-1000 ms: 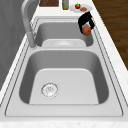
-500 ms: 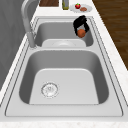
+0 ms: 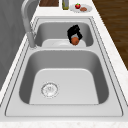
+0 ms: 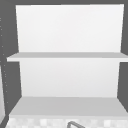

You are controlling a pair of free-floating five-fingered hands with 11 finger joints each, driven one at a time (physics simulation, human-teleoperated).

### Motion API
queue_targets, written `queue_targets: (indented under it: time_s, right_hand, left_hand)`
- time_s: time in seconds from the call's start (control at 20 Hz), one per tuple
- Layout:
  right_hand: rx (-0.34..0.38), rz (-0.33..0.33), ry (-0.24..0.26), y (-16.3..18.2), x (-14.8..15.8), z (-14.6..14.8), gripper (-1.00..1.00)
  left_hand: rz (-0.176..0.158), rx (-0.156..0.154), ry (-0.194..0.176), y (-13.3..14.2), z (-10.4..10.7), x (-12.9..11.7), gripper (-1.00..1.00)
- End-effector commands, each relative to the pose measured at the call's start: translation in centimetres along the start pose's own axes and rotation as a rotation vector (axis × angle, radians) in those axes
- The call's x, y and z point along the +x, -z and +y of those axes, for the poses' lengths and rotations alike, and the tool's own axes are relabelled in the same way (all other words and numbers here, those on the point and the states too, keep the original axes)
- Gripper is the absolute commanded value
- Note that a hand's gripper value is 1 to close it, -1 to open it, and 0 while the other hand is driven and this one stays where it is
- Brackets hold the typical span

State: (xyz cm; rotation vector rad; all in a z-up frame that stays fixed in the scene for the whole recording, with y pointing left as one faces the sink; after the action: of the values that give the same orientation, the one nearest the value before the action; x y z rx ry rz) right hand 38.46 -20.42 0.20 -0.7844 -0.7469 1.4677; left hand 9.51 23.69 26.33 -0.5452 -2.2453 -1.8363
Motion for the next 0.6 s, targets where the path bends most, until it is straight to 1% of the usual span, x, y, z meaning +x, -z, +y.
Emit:
queue_targets:
  time_s: [0.0,0.2,0.25,0.3,0.4,0.55]
  right_hand:
    - [-0.027,0.018,0.027,1.9,-0.6,-1.0,1.0]
    - [-0.033,0.015,0.043,3.3,-1.5,-1.6,1.0]
    - [-0.042,0.013,0.037,3.7,-1.5,-1.7,1.0]
    - [-0.059,0.004,0.019,4.4,-1.3,-0.6,1.0]
    - [-0.089,0.001,0.01,5.8,-1.4,1.0,1.0]
    - [-0.145,0.005,-0.006,7.8,-1.3,2.4,1.0]
  left_hand:
    - [0.0,0.0,0.0,0.0,0.0,0.0,0.0]
    - [0.0,0.0,0.0,0.0,0.0,0.0,0.0]
    - [0.0,0.0,0.0,0.0,0.0,0.0,0.0]
    - [0.0,0.0,0.0,0.0,0.0,0.0,0.0]
    - [0.0,0.0,0.0,0.0,0.0,0.0,0.0]
    - [0.0,0.0,0.0,0.0,0.0,0.0,0.0]
